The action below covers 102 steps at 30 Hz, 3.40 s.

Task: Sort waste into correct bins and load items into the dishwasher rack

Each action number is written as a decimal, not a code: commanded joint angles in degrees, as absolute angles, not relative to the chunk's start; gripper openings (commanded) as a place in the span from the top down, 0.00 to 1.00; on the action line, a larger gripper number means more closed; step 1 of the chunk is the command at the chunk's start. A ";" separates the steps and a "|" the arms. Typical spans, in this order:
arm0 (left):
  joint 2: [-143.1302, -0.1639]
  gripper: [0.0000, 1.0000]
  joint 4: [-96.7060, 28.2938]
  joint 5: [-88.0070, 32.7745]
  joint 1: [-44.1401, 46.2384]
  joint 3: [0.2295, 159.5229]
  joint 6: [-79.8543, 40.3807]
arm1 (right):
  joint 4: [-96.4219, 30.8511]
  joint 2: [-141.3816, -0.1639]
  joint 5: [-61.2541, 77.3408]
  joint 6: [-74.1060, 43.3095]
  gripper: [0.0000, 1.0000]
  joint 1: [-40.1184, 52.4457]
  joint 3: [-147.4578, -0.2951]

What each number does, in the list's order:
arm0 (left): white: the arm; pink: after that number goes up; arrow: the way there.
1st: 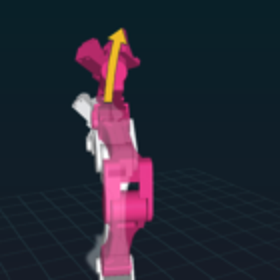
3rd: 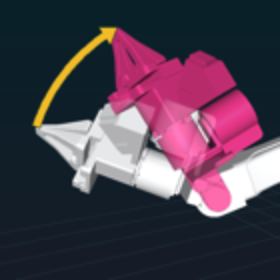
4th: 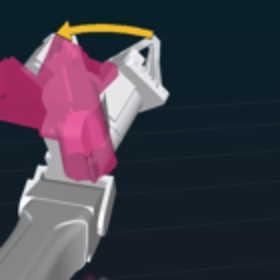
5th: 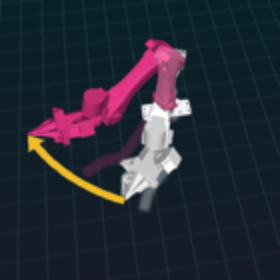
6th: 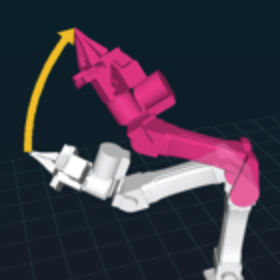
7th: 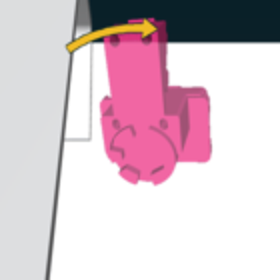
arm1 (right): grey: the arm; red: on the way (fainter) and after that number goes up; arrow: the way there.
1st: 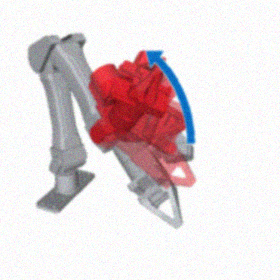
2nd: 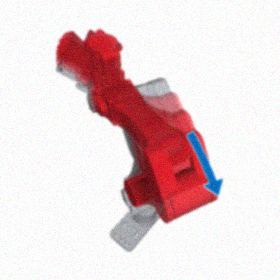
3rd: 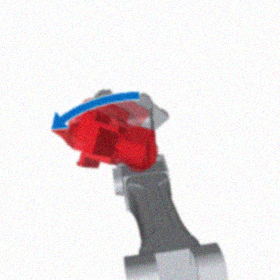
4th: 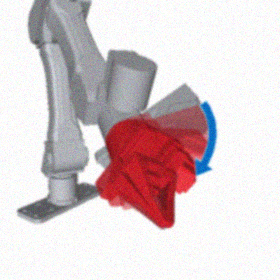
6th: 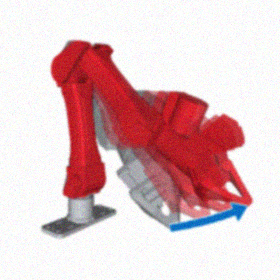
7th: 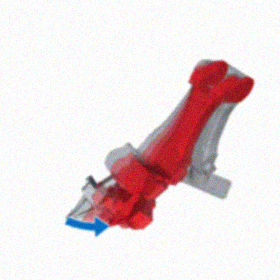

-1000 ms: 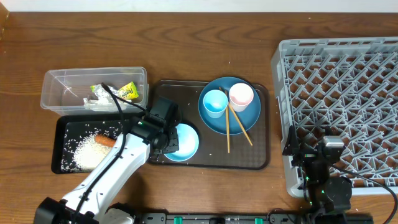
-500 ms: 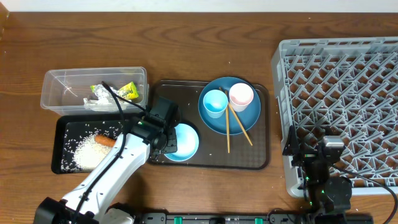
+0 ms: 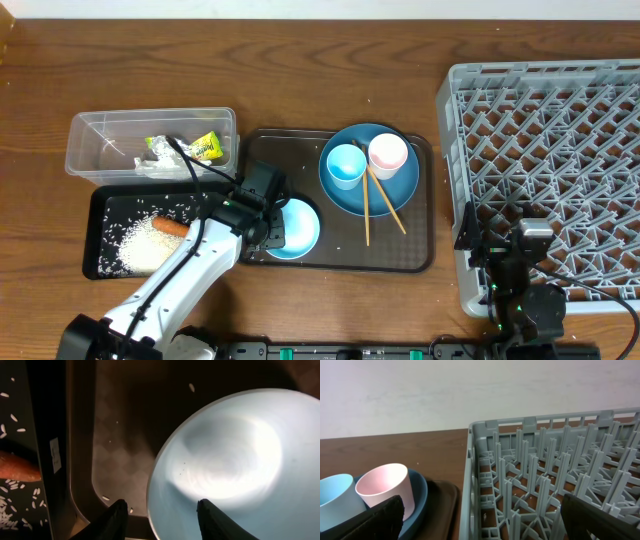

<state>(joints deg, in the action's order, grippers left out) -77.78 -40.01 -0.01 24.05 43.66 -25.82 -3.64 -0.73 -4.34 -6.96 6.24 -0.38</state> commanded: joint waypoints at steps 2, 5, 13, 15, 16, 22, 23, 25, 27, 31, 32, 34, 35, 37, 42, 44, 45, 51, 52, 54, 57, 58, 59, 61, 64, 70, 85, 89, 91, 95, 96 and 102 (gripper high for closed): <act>-77.49 0.52 -38.81 0.69 23.79 42.70 -25.54 | -3.86 -0.64 -4.27 -6.76 0.01 6.31 -0.30; -77.54 0.52 -36.73 0.67 23.79 41.28 -25.54 | -3.86 -0.64 -4.27 -6.76 0.01 6.31 -0.30; -79.68 0.53 -35.38 0.67 23.79 40.91 -25.54 | -3.86 -0.64 -4.27 -6.76 0.01 6.31 -0.30; -80.82 0.52 -35.11 0.62 23.79 40.91 -25.56 | -3.86 -0.64 -4.27 -6.76 0.01 6.31 -0.30; -81.30 0.52 -34.96 0.58 23.79 40.91 -25.56 | -3.86 -0.64 -4.27 -6.76 0.01 6.31 -0.30; -82.94 0.71 -34.15 -0.86 23.79 40.93 -25.54 | -3.86 -0.64 -4.27 -6.76 0.01 6.31 -0.30; -82.91 0.73 -34.15 -0.84 23.79 40.93 -25.54 | -3.86 -0.64 -4.27 -6.76 0.01 6.31 -0.30; -82.91 0.74 -34.13 -0.82 23.79 40.93 -25.54 | -3.86 -0.64 -4.27 -6.76 0.01 6.31 -0.30; -82.89 0.74 -34.15 -0.82 23.79 40.99 -25.52 | -3.86 -0.64 -4.27 -6.76 0.01 6.31 -0.30; -82.59 0.74 -34.15 -0.78 23.79 41.15 -25.52 | -3.86 -0.64 -4.27 -6.76 0.01 6.31 -0.30; -82.48 0.73 -34.15 -0.60 23.79 41.15 -25.54 | -3.86 -0.64 -4.27 -6.76 0.01 6.31 -0.30; -82.28 0.71 -34.15 -0.30 23.79 41.15 -25.52 | -3.86 -0.64 -4.27 -6.76 0.01 6.31 -0.30; -82.21 0.71 -34.15 -0.21 23.79 41.15 -25.52 | -3.88 -0.64 -4.27 -6.76 0.01 6.31 -0.30; -81.93 0.71 -34.15 -0.21 23.64 41.15 -25.52 | -3.86 -0.64 -4.27 -6.76 0.01 6.31 -0.30; -80.73 0.72 -34.41 -0.21 21.96 41.15 -25.52 | -3.86 -0.64 -4.27 -6.76 0.01 6.31 -0.30; -80.31 0.75 -34.70 -0.23 21.08 41.15 -25.54 | -3.86 -0.64 -4.27 -6.76 0.01 6.31 -0.30; -80.20 0.77 -34.83 -0.25 20.73 41.15 -25.54 | -3.86 -0.64 -4.27 -6.76 0.01 6.31 -0.30; -80.09 0.79 -34.81 -1.52 20.32 41.15 -25.58 | -3.86 -0.64 -4.27 -6.76 0.01 6.31 -0.30; -80.09 0.79 -34.81 -2.42 20.32 41.15 -25.58 | -3.86 -0.64 -4.27 -6.76 0.01 6.31 -0.30; -80.09 0.79 -34.74 -4.21 20.32 41.15 -25.56 | -3.86 -0.64 -4.27 -6.76 0.01 6.31 -0.30; -80.09 0.79 -34.61 -5.39 20.32 41.15 -25.54 | -3.86 -0.64 -4.27 -6.76 0.01 6.31 -0.30; -80.09 0.79 -34.61 -5.39 20.32 41.15 -25.52 | -3.86 -0.64 -4.27 -6.76 0.01 6.31 -0.30; -80.09 0.80 -34.61 -5.39 20.32 41.15 -25.52 | -3.86 -0.64 -4.27 -6.76 0.01 6.31 -0.30; -80.09 0.87 -34.61 -5.39 20.32 41.15 -25.52 | -3.86 -0.64 -4.27 -6.76 0.01 6.31 -0.30; -80.09 0.92 -34.63 -5.37 20.32 41.15 -25.50 | -3.86 -0.64 -4.27 -6.76 0.01 6.31 -0.30; -80.09 0.94 -34.65 -5.34 20.32 41.15 -24.64 | -3.86 -0.64 -4.27 -6.76 0.01 6.31 -0.30; -78.83 0.94 -34.83 -5.37 20.29 41.15 -23.75 | -3.86 -0.64 -4.27 -6.76 0.01 6.31 -0.30; -76.51 0.94 -35.07 -5.37 20.29 41.15 -22.85 | -3.86 -0.64 -4.27 -6.76 0.01 6.31 -0.30; -74.81 0.94 -35.05 -5.34 20.29 41.15 -22.68 | -3.86 -0.64 -4.27 -6.76 0.01 6.31 -0.30; -70.59 0.94 -35.03 -5.34 20.32 41.15 -20.47 | -3.86 -0.64 -4.27 -6.76 0.01 6.31 -0.30; -69.60 0.94 -35.05 -5.34 20.32 41.15 -20.08 | -3.86 -0.64 -4.27 -6.76 0.01 6.31 -0.30; -65.28 0.94 -34.98 -5.37 20.32 41.15 -17.15 | -3.86 -0.64 -4.25 -6.76 0.01 6.31 -0.30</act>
